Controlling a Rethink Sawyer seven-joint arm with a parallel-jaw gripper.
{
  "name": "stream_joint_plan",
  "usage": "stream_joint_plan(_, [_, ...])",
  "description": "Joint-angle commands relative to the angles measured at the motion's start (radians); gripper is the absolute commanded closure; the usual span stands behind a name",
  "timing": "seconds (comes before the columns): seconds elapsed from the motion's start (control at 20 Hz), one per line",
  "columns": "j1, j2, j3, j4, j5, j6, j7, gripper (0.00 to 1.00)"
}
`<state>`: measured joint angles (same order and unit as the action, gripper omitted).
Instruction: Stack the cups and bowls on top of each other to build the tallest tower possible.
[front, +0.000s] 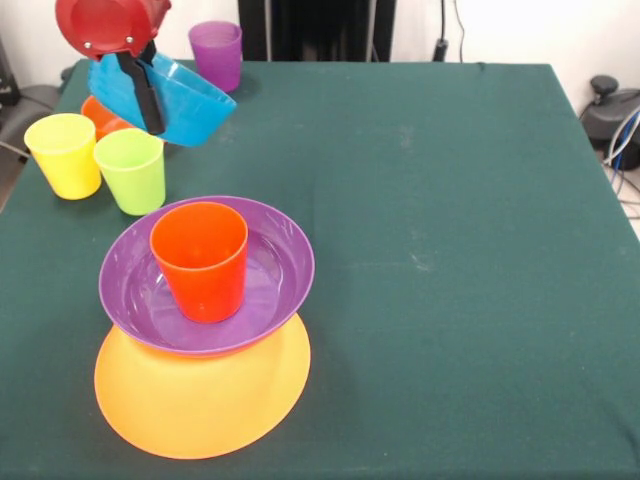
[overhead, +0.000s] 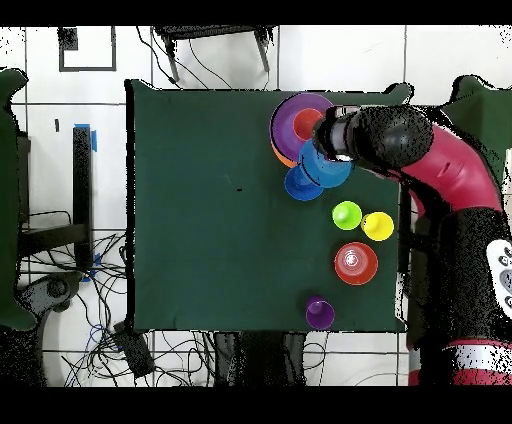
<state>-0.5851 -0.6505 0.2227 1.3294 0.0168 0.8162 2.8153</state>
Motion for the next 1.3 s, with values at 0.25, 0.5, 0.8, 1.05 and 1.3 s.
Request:
stream_joint_plan(0.25, [0.028,0.091,0.072,-0.101,0.004,0.123,-0.092,1.0])
stream_joint_plan(0.5, [0.037,0.113,0.077,-0.151,0.015,0.135,-0.079,1.0])
stream_joint_plan(0.8, [0.042,0.128,0.073,-0.178,0.018,0.141,-0.082,1.0])
stream_joint_plan(1.05, [0.037,0.137,0.077,-0.179,0.021,0.136,-0.097,1.0])
stream_joint_plan(1.3, [0.039,0.143,0.082,-0.173,0.029,0.124,-0.098,1.0])
